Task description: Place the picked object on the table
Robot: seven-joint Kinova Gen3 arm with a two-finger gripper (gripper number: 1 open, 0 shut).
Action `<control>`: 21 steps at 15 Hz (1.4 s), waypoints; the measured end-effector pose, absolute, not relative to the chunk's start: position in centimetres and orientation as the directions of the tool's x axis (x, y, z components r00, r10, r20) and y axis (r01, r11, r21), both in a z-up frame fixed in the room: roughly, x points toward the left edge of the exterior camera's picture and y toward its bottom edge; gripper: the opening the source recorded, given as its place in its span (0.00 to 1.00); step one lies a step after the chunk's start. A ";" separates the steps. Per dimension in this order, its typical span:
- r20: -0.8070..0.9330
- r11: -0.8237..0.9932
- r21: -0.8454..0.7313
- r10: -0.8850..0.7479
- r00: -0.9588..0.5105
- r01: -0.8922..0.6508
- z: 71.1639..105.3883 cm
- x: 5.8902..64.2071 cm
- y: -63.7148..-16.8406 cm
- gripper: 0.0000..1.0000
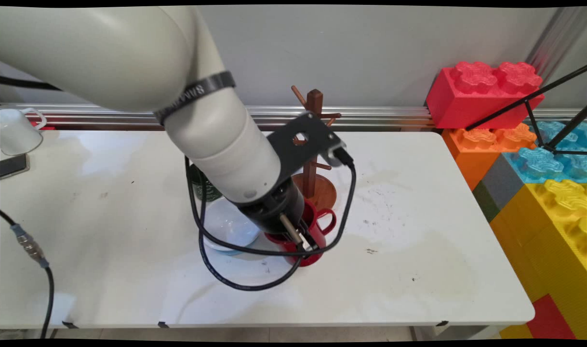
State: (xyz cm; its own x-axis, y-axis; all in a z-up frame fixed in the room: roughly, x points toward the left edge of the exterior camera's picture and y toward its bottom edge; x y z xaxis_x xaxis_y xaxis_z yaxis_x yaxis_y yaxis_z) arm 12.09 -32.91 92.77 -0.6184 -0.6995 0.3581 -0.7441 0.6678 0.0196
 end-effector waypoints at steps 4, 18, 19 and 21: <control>0.301 0.695 -0.011 -0.683 -0.665 -0.719 90.6 10.8 -33.6 0.00; 0.200 0.711 -0.058 -0.680 -0.706 -0.701 84.8 9.5 -36.0 0.00; 0.200 0.712 -0.058 -0.679 -0.707 -0.700 84.7 9.5 -36.1 0.00; 0.199 0.714 -0.060 -0.676 -0.709 -0.697 84.5 9.5 -36.2 1.00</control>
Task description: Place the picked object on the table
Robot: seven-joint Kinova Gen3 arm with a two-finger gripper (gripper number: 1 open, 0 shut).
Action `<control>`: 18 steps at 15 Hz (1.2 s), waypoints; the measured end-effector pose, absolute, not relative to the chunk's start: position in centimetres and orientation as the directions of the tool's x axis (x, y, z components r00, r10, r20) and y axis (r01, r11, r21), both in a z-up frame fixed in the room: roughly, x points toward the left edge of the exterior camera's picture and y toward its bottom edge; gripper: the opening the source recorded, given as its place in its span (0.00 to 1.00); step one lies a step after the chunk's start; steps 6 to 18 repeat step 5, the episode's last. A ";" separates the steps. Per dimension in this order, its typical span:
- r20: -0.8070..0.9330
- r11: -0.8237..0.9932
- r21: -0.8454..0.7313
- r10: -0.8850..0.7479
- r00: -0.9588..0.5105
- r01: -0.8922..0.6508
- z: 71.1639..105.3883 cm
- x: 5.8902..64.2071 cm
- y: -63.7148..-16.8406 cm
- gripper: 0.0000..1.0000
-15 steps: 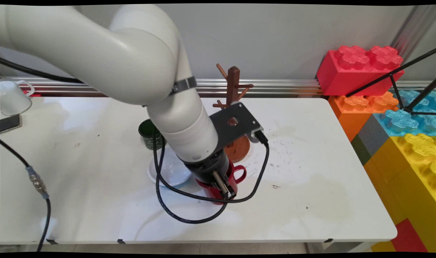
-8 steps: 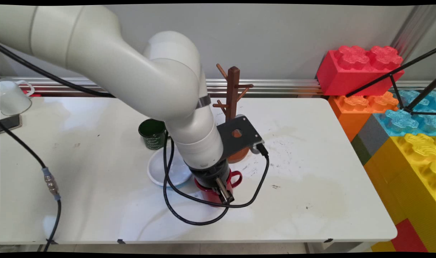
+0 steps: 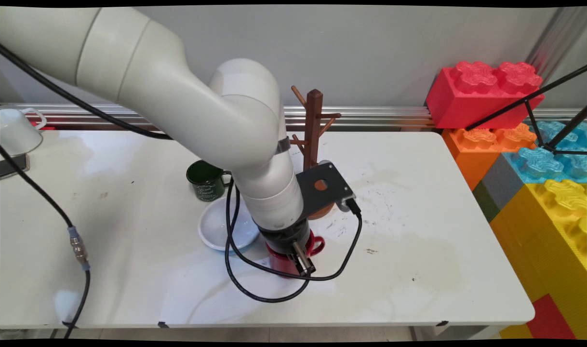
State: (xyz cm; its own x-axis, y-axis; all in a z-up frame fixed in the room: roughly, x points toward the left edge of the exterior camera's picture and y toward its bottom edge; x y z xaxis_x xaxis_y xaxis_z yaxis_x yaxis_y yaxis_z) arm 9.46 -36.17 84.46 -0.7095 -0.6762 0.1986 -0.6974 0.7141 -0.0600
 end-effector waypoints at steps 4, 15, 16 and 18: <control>0.206 0.713 -0.054 -0.677 -0.706 -0.699 84.3 9.4 -36.3 1.00; 0.212 0.709 -0.049 -0.681 -0.701 -0.704 84.4 9.5 -36.4 1.00; 0.212 0.709 -0.049 -0.681 -0.701 -0.704 84.4 9.5 -36.4 1.00; 0.212 0.709 -0.049 -0.681 -0.701 -0.704 84.4 9.5 -36.4 1.00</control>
